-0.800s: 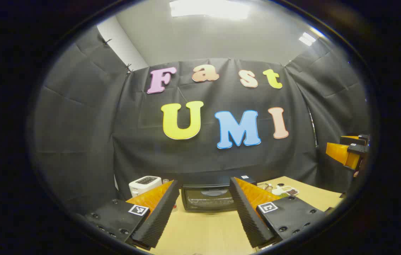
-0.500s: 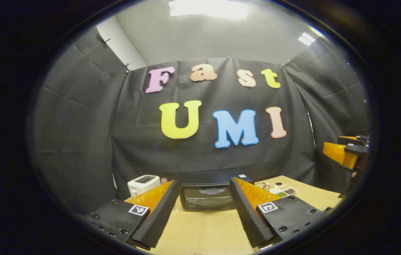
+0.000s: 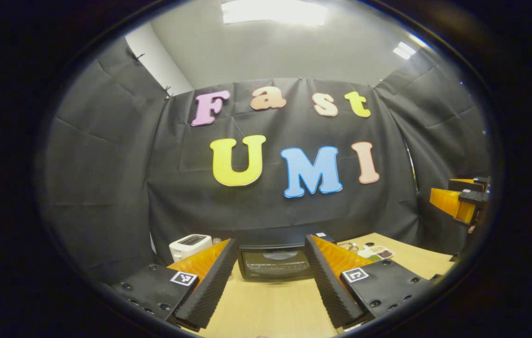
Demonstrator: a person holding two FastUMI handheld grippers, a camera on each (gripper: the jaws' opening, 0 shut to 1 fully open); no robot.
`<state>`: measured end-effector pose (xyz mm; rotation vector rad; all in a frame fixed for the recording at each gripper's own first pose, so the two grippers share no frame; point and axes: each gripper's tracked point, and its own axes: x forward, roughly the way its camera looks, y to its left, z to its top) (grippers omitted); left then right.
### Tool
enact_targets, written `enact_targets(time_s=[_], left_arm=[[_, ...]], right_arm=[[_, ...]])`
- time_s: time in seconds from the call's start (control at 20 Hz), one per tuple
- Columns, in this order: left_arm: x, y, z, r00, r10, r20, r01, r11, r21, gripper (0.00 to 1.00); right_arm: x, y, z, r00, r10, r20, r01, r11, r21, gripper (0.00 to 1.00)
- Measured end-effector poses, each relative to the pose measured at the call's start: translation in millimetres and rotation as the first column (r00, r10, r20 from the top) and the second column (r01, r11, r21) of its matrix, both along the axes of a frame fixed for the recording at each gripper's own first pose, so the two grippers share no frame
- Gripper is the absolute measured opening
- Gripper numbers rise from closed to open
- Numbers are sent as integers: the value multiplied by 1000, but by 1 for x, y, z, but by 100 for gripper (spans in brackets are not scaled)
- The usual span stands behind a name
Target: Open the electric oven with the left hand, put the food in, and close the electric oven.
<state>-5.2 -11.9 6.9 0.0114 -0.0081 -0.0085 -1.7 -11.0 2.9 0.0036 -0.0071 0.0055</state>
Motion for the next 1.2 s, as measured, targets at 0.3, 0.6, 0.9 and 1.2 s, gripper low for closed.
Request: enact_targets(time_s=[0.3, 0.6, 0.9, 1.2], left_arm=[[-4, -14, 4, 1000, 4, 4, -4, 1000, 2, 94], [-2, -22, 9, 998, 61, 14, -61, 998, -4, 91], [22, -24, 10, 996, 83, 31, -83, 997, -2, 96], [81, -22, 0, 998, 58, 24, -58, 998, -11, 100]], right_arm=[[-3, -13, -3, 1000, 18, 1, -18, 1000, -2, 95], [-9, -26, -9, 997, 73, 0, -73, 997, 21, 95], [-16, -35, -11, 994, 107, 9, -107, 994, 12, 95], [-1, -37, -17, 998, 70, -9, -69, 997, 20, 95]])
